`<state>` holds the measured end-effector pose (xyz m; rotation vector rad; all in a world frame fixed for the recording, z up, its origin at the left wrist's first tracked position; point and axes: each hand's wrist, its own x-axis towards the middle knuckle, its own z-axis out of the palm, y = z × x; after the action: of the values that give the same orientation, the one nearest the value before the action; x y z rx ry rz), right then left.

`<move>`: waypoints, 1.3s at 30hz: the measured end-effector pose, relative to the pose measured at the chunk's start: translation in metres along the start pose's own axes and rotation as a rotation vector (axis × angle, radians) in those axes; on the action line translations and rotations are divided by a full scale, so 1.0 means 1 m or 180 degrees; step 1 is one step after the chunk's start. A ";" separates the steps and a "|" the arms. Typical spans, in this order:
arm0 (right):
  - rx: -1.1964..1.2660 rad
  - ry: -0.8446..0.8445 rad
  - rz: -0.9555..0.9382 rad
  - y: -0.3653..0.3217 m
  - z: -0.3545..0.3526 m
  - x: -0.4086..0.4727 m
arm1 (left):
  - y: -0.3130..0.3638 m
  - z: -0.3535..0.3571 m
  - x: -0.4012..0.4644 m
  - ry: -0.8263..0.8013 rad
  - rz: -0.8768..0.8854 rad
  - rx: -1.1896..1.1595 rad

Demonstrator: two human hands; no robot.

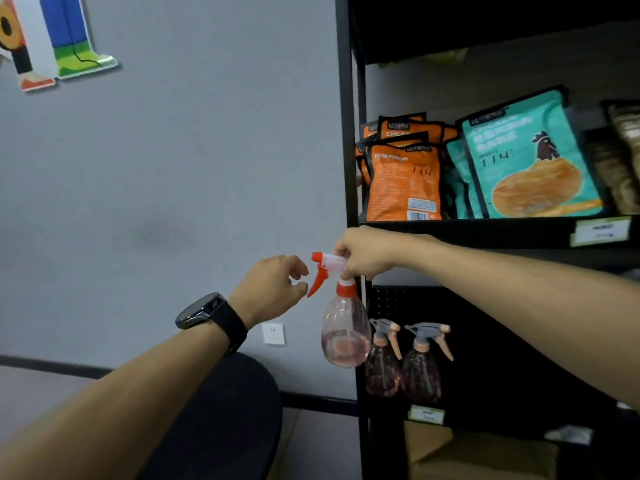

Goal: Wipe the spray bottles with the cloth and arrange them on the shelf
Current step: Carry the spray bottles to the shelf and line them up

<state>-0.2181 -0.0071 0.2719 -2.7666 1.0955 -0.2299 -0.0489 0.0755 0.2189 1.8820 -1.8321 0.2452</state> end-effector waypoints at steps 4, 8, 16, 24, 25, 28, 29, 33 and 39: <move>0.0069 0.0003 0.0229 0.034 -0.010 -0.020 | 0.028 0.022 0.011 -0.0119 0.0126 -0.0122; 0.0036 0.0014 0.0490 0.070 -0.016 -0.038 | 0.055 0.043 0.025 -0.0188 0.0340 -0.0202; 0.0007 0.0013 0.0975 0.131 -0.019 -0.079 | 0.107 0.084 0.049 -0.0287 0.0774 -0.0408; 0.0099 -0.0084 0.1288 0.179 -0.007 -0.099 | 0.136 0.116 0.059 -0.0443 0.0998 -0.0553; 0.0103 -0.0089 0.1318 0.183 -0.005 -0.099 | 0.137 0.120 0.060 -0.0469 0.1001 -0.0568; 0.0106 -0.0095 0.1406 0.198 0.004 -0.096 | 0.137 0.130 0.065 -0.0519 0.1013 -0.0553; 0.0117 -0.0110 0.1440 0.203 0.008 -0.094 | 0.137 0.134 0.067 -0.0524 0.1019 -0.0545; 0.0210 -0.0153 0.1564 0.225 0.023 -0.085 | 0.135 0.149 0.073 -0.0561 0.1038 -0.0554; 0.0279 -0.0160 0.1653 0.248 0.050 -0.072 | 0.132 0.170 0.085 -0.0557 0.1104 -0.0619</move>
<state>-0.4243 -0.1317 0.1673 -2.2956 1.6859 -0.1349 -0.2072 -0.0747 0.1408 1.4882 -2.2104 0.0160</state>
